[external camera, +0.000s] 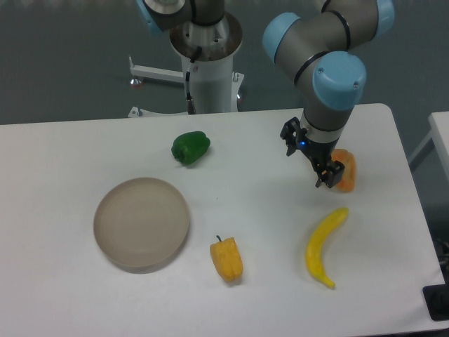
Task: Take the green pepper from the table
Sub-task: 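Move the gripper from beside the orange pepper over the green bell pepper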
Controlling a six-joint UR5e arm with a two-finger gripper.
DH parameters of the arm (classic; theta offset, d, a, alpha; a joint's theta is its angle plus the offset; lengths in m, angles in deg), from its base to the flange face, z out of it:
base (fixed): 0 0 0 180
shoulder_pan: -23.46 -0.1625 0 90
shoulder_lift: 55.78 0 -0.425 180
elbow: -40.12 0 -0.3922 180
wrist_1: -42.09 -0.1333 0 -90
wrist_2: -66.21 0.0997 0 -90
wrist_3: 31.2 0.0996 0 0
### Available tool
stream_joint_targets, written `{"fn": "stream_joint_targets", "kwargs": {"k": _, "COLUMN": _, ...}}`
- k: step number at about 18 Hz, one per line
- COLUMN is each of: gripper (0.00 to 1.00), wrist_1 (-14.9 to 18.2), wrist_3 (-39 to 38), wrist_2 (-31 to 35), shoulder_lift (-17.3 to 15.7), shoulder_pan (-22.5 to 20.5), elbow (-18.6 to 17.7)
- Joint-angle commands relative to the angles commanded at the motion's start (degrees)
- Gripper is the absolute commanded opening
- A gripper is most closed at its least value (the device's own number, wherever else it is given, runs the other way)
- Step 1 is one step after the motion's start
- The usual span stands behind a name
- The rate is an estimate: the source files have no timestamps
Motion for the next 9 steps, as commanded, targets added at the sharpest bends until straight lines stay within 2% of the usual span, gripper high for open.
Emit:
{"fn": "stream_joint_targets", "kwargs": {"k": 4, "gripper": 1.0, "wrist_1": -0.09, "wrist_3": 0.0, "wrist_2": 0.0, "shoulder_lift": -0.18, "shoulder_pan": 0.09, "elbow": -0.52}}
{"fn": "stream_joint_targets", "kwargs": {"k": 9, "gripper": 1.0, "wrist_1": -0.97, "wrist_3": 0.09, "wrist_2": -0.44, "shoulder_lift": -5.62, "shoulder_pan": -0.53, "elbow": -10.26}}
